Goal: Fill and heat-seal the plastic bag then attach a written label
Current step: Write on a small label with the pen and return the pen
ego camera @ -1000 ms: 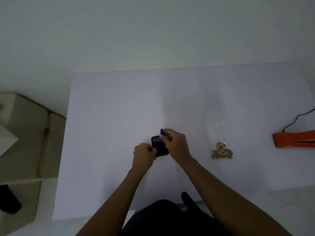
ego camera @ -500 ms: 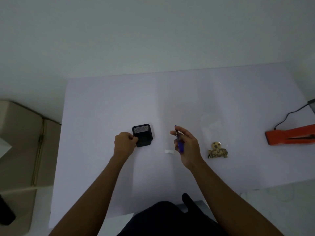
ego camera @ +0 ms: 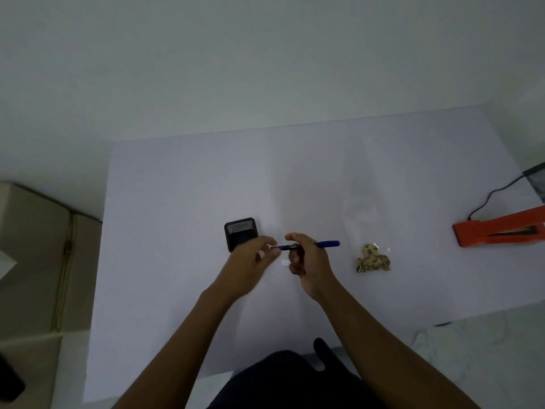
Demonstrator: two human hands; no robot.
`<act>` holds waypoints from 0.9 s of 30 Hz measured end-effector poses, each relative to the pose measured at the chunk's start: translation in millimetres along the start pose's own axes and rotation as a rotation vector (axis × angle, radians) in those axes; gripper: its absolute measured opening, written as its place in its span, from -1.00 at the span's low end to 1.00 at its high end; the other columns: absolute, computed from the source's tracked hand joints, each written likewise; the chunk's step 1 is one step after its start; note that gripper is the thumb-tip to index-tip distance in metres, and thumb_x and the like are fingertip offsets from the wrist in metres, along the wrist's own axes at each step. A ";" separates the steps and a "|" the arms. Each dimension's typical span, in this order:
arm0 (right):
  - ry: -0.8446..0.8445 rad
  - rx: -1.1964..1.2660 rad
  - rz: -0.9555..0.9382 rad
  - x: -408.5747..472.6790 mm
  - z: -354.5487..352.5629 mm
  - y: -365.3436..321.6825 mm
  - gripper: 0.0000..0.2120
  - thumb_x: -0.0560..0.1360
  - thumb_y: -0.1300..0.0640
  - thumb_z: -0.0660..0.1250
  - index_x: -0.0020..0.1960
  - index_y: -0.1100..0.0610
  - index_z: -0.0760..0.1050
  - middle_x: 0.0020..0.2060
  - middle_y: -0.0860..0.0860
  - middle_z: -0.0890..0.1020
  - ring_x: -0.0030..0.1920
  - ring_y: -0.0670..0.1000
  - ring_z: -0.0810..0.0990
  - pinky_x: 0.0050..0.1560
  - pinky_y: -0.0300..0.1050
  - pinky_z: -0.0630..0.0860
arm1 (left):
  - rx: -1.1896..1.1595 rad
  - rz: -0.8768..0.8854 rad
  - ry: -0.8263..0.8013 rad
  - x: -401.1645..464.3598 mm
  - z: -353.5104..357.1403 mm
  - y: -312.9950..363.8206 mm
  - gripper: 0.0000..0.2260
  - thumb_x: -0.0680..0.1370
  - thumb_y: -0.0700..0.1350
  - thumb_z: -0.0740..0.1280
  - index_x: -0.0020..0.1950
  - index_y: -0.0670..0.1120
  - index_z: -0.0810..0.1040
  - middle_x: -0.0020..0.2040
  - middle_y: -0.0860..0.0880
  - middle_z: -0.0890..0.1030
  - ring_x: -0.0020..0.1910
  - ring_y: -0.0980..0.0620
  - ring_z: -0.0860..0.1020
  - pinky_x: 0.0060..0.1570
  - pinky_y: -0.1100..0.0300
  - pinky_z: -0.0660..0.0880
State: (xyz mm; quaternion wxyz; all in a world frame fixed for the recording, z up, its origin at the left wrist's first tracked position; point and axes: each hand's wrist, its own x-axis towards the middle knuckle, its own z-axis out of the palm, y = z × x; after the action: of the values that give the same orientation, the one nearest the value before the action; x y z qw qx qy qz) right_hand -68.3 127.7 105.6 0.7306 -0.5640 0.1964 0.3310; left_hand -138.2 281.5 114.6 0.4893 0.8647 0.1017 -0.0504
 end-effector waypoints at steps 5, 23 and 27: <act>-0.042 -0.022 -0.013 0.0 -2.5 0.5 -0.75 0.56 0.29 0.16 -0.04 0.23 0.63 -0.54 0.08 0.33 -0.53 -0.02 0.21 -0.46 -0.16 0.12 | 0.209 0.064 -0.133 -3.8 14.6 4.4 -0.70 0.65 0.12 0.08 -0.15 -0.02 0.43 -0.30 0.06 0.48 -0.33 0.08 0.48 -0.26 0.14 0.49; 0.028 0.055 0.221 12.7 -4.6 4.1 -0.68 0.48 0.36 0.12 0.00 0.29 0.64 -0.60 0.03 0.31 -0.61 -0.08 0.20 -0.57 -0.26 0.17 | -0.188 -0.194 -0.311 1.9 15.8 4.5 -0.61 0.69 0.02 0.04 -0.30 -0.06 0.35 -0.42 0.03 0.38 -0.48 0.16 0.31 -0.39 0.25 0.37; 0.169 0.143 0.394 16.6 -8.1 17.8 -0.69 0.48 0.34 0.14 0.05 0.27 0.64 -0.61 0.02 0.32 -0.61 -0.10 0.20 -0.62 -0.28 0.17 | 0.250 -0.028 -0.337 7.4 20.8 -7.4 -0.53 0.67 0.11 -0.05 -0.05 -0.16 0.52 -0.34 0.08 0.38 -0.26 0.00 0.42 -0.12 0.04 0.44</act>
State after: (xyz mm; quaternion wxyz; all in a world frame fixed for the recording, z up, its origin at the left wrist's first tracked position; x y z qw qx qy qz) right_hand -68.5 127.0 79.9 0.6711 -0.4871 0.3863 0.4040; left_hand -132.5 268.3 96.2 0.3877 0.8965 0.0232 -0.2134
